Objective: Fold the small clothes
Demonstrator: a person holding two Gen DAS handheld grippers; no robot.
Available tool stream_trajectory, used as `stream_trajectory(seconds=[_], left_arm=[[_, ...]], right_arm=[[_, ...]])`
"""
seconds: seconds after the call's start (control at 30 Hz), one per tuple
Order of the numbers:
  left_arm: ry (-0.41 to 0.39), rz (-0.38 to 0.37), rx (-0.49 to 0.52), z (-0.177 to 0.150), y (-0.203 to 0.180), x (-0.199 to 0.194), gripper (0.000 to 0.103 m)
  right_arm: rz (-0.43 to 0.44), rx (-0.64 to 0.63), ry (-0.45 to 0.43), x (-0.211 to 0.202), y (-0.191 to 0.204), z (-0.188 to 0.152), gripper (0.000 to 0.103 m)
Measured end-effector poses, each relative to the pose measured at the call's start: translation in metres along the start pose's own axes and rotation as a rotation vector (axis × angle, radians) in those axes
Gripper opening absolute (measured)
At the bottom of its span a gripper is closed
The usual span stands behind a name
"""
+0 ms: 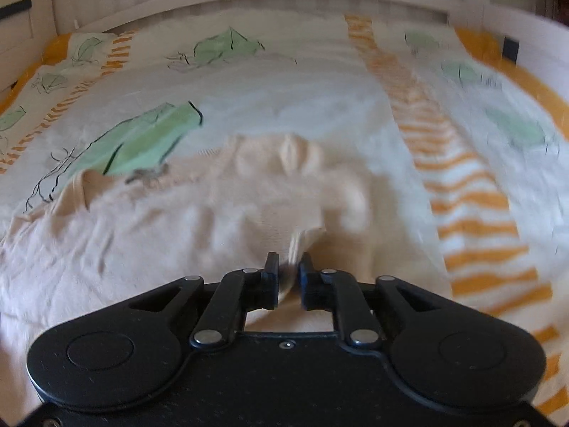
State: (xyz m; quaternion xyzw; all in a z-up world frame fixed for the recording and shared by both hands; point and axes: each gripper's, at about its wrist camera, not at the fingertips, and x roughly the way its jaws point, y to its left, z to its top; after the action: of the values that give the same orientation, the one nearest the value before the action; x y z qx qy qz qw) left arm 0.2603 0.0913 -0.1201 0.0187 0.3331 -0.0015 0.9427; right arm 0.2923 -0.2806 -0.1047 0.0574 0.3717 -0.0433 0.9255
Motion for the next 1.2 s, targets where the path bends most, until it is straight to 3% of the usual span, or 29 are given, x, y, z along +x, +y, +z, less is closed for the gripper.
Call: stream_trajectory(seconds=[0.17,0.23,0.33,0.5,0.57,0.67,0.73,0.77,0.97,1.2], left_arm=[[-0.003,-0.003,-0.004,0.000,0.001,0.000,0.059],[-0.003,-0.003,-0.005,0.000,0.001,0.000,0.059],[-0.002,-0.002,-0.004,0.000,0.001,0.000,0.059],[0.002,0.005,0.006,0.000,0.000,0.000,0.060],[0.010,0.011,0.012,0.002,-0.002,-0.001,0.060],[0.025,0.024,0.026,0.001,-0.004,-0.006,0.060],[0.042,0.035,0.032,0.000,-0.007,-0.012,0.060],[0.050,0.041,0.032,-0.001,-0.007,-0.017,0.060],[0.094,0.079,0.028,-0.012,-0.014,-0.051,0.059],[0.011,0.086,0.035,-0.012,-0.031,-0.101,0.060]], right_arm=[[0.078,0.088,-0.013,-0.006,-0.011,-0.003,0.026],[0.089,0.081,-0.032,-0.007,-0.009,0.001,0.010],[0.057,0.028,-0.139,-0.018,-0.002,0.007,0.010],[-0.035,0.049,-0.031,0.006,-0.013,0.001,0.012],[-0.038,0.062,-0.028,0.005,-0.017,-0.003,0.013],[-0.037,0.086,-0.050,-0.011,-0.018,-0.006,0.035],[-0.034,0.075,-0.066,-0.023,-0.015,-0.010,0.064],[-0.036,0.071,-0.075,-0.030,-0.013,-0.013,0.068],[-0.032,0.005,-0.082,-0.063,0.006,-0.046,0.077],[-0.007,-0.063,-0.088,-0.086,0.029,-0.087,0.082]])
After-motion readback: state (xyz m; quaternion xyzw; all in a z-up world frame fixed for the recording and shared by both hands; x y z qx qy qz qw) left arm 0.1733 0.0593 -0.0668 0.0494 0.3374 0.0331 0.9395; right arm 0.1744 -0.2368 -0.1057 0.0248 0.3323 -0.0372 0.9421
